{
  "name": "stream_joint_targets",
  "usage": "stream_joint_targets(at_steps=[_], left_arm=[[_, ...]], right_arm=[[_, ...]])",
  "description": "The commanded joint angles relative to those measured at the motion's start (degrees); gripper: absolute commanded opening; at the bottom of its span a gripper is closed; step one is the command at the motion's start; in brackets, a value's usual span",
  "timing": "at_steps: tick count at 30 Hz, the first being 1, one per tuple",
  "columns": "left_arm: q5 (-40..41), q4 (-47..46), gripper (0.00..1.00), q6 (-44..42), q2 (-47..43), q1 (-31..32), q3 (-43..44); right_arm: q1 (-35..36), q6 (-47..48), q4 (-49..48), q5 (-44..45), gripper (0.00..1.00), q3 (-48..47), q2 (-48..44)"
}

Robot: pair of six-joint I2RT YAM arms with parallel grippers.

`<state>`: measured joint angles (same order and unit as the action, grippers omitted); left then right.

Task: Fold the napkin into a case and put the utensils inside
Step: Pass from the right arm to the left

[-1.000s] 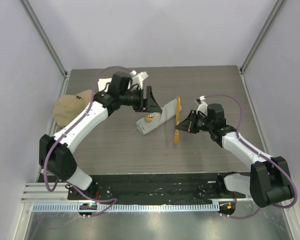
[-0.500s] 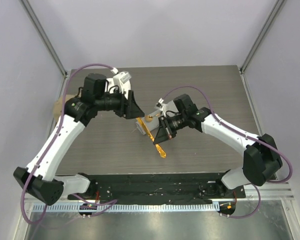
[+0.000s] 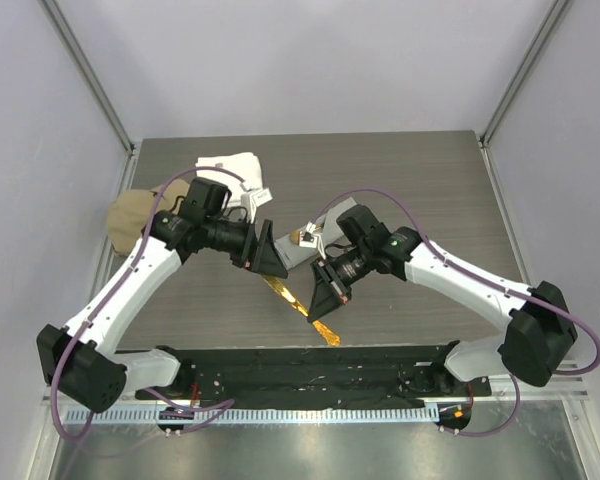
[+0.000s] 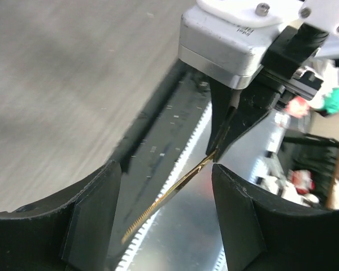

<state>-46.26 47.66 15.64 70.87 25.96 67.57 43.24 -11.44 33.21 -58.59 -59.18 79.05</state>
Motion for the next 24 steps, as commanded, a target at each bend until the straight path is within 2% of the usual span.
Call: stream_joint_targets(at_steps=[1, 5, 9, 10, 12, 16, 18, 23, 24], left_arm=[[-9.8, -3.0, 0.70, 2.1, -1.7, 0.0, -0.9], [-16.6, -7.3, 0.69, 5.6, -2.1, 0.1, -5.3], [-18.1, -10.7, 0.62, 10.1, -4.7, 0.1, -8.4], [-18.2, -10.9, 0.55, 10.2, -5.6, 0.1, -8.6], [-17.6, -10.8, 0.52, 11.1, -6.3, 0.1, -9.5], [-18.0, -11.2, 0.35, 11.4, -6.4, 0.1, -9.8], [-17.9, -11.3, 0.31, 11.5, -5.9, 0.1, -9.7], [-17.3, -11.4, 0.08, 11.6, -5.5, 0.0, -9.7], [-16.8, -11.2, 0.01, 11.4, -5.4, 0.0, -9.7]], right_arm=[[0.6, -1.0, -1.0, -4.6, 0.01, -0.1, -3.8], [0.9, -0.5, -1.0, -5.1, 0.01, -0.1, -3.9], [1.0, 0.5, -0.3, -5.6, 0.01, -0.5, -3.6], [0.9, 0.6, -0.4, -5.7, 0.01, -0.3, -3.7], [1.0, 0.6, -0.5, -6.1, 0.01, -0.2, -3.6], [1.3, 0.5, -0.5, -6.5, 0.01, -0.2, -3.5], [1.4, 0.6, -0.6, -6.6, 0.01, -0.2, -3.5], [1.4, 0.5, -0.6, -6.5, 0.01, 0.0, -3.8], [1.5, 0.5, -0.6, -6.5, 0.01, 0.0, -3.6]])
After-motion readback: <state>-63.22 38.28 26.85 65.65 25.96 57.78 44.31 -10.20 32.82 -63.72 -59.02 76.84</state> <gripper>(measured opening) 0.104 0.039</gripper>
